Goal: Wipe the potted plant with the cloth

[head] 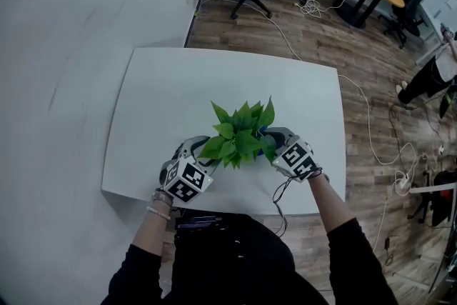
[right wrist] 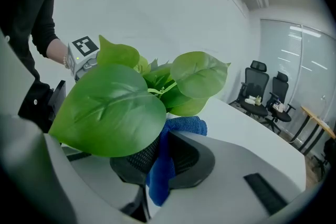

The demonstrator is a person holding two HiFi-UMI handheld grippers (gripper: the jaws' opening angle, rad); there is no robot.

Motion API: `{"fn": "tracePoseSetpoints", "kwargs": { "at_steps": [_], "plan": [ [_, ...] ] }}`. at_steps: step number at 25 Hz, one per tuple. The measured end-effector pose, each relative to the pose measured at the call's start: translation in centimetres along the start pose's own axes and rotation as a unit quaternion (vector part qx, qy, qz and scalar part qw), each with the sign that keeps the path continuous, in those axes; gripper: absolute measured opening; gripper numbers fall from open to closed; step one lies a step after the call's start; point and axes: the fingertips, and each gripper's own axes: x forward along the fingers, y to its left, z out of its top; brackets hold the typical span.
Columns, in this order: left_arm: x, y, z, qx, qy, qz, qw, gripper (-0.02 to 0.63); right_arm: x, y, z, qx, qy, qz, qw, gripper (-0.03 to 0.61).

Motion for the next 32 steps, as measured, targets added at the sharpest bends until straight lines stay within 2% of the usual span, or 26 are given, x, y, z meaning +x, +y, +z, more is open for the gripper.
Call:
{"fn": "tracePoseSetpoints", "kwargs": {
  "at_steps": [1, 4, 8, 11, 16, 20, 27, 32],
  "plan": [
    [0.0, -0.1, 0.0, 0.007, 0.003, -0.01, 0.9999, 0.252, 0.0, 0.0, 0.1, -0.007, 0.0, 0.005, 1.0, 0.075],
    [0.5, 0.1, -0.4, 0.032, 0.015, -0.034, 0.9988, 0.314, 0.7, -0.1, 0.7, -0.033, 0.003, 0.02, 0.999, 0.075],
    [0.9, 1.6, 0.0, 0.036, 0.017, -0.054, 0.9977, 0.343, 2.1, -1.1, 2.7, -0.078, 0.007, 0.037, 0.996, 0.075],
    [1.1, 1.1, 0.4, 0.041, 0.005, -0.064, 0.9971, 0.353, 2.6, -1.2, 3.5, -0.11, 0.006, 0.052, 0.993, 0.075],
    [1.5, 1.1, 1.2, 0.042, -0.005, -0.042, 0.9982, 0.353, 2.7, -0.8, 3.8, -0.148, 0.013, 0.094, 0.985, 0.075],
    [1.2, 1.3, 1.2, 0.04, -0.002, -0.015, 0.9991, 0.351, 2.7, -0.6, 4.0, -0.143, 0.009, 0.093, 0.985, 0.075],
    [1.3, 0.7, 1.3, -0.006, 0.003, 0.029, 0.9995, 0.347, 2.0, 0.2, 2.6, -0.09, -0.015, 0.048, 0.995, 0.075],
    [1.4, 0.2, 1.3, -0.04, 0.007, 0.053, 0.9978, 0.341, 0.9, 3.0, 0.7, -0.062, -0.023, 0.031, 0.997, 0.075]
  ]
}}
